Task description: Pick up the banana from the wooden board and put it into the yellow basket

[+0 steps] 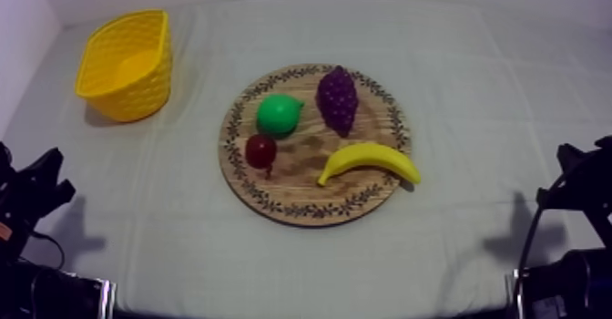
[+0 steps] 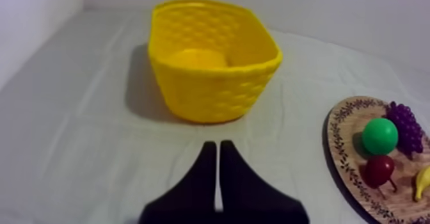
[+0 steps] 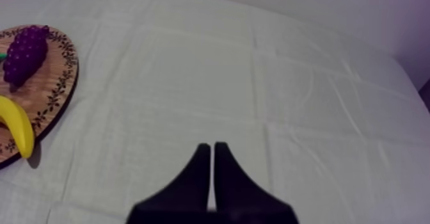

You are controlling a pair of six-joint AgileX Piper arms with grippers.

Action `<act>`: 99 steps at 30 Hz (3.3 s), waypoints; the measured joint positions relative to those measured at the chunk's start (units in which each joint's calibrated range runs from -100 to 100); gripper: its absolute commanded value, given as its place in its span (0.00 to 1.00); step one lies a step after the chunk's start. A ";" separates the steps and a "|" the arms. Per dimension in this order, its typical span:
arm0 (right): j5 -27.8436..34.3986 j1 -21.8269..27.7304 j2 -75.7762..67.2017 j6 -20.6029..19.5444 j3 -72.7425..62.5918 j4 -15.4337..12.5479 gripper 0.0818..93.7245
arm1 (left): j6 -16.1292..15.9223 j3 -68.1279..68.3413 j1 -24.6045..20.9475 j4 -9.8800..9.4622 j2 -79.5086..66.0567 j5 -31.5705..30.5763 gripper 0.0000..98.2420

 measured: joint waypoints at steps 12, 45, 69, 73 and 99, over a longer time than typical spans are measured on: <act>0.00 0.00 0.00 0.00 0.00 0.00 0.00 | -7.49 -27.67 6.93 0.50 24.74 -1.05 0.00; -0.01 0.00 0.00 0.08 0.00 0.00 0.00 | -16.04 -69.87 38.66 0.32 82.12 -3.45 0.01; -0.01 0.00 0.00 0.04 0.00 0.00 0.00 | -8.79 -62.22 40.69 -2.66 86.78 0.37 0.76; -0.01 0.00 0.00 0.04 0.00 0.00 0.00 | -8.01 -61.29 40.76 -3.00 87.17 -0.97 0.76; -0.01 0.00 0.00 0.04 0.00 0.00 0.00 | -10.80 -85.30 40.09 1.76 114.70 16.90 0.73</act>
